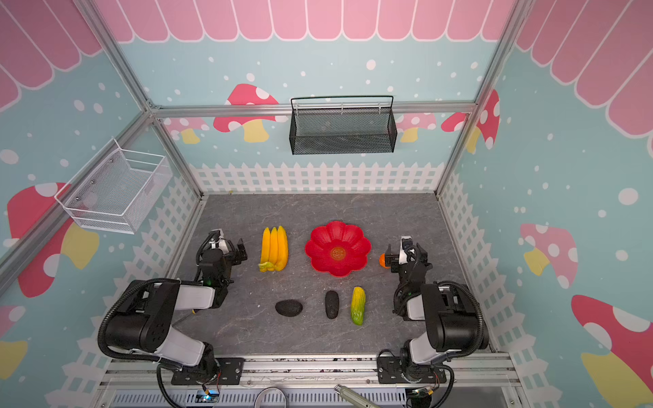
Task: Place and organize the fake fruits in the fruit bowl
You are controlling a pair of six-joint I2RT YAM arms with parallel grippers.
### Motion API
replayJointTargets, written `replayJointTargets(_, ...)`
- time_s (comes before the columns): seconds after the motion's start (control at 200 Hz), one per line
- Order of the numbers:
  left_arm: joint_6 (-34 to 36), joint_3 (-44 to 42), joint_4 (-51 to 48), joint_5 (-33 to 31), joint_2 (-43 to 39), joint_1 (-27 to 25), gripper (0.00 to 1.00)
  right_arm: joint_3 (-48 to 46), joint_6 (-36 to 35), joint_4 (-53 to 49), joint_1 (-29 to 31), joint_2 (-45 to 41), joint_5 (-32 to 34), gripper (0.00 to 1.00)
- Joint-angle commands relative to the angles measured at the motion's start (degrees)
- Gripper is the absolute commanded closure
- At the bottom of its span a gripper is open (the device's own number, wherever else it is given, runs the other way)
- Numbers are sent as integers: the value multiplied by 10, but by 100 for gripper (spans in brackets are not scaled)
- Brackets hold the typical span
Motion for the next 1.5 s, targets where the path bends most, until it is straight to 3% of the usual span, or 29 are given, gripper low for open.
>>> replayJointTargets(0.0, 0, 9, -5, 8, -4, 5, 0, 1, -6, 14, 3, -2, -4, 2)
replayJointTargets(0.635, 2, 8, -1, 10, -5, 4, 1, -5, -6, 24, 4, -6, -1, 1)
replayJointTargets(0.696, 18, -4, 11, 6, -22, -9, 0, -16, -7, 16, 14, -48, 38, 1)
replayJointTargets(0.746, 42, -13, 4, -45, -60, -42, 0, -23, -10, -24, 28, -108, 65, 1)
replayJointTargets(0.826, 83, 19, -109, -96, -148, -98, 1, -14, -4, -130, 53, -219, 61, 0)
replayJointTargets(0.936, 111, 135, -376, -105, -232, -170, 4, 55, -5, -294, 129, -292, -16, 0)
replayJointTargets(0.986, 127, 208, -516, -55, -246, -190, 7, 87, -14, -352, 183, -293, -67, 1)
replayJointTargets(1.051, 182, 305, -718, 60, -246, -218, 15, 120, -34, -410, 259, -284, -127, 1)
replayJointTargets(1.136, 280, 390, -916, 106, -253, -240, 18, 152, -69, -459, 350, -271, -164, 2)
replayJointTargets(1.221, 374, 389, -990, 121, -287, -239, 18, 175, -93, -492, 405, -261, -193, 2)
replayJointTargets(1.326, 491, 345, -1024, 186, -320, -238, 23, 174, -89, -486, 409, -254, -291, 2)
replayJointTargets(1.416, 537, 316, -1007, 224, -321, -226, 27, 153, -96, -449, 410, -250, -363, 2)
replayJointTargets(1.496, 564, 317, -1003, 228, -288, -223, 33, 137, -98, -420, 410, -247, -379, 2)
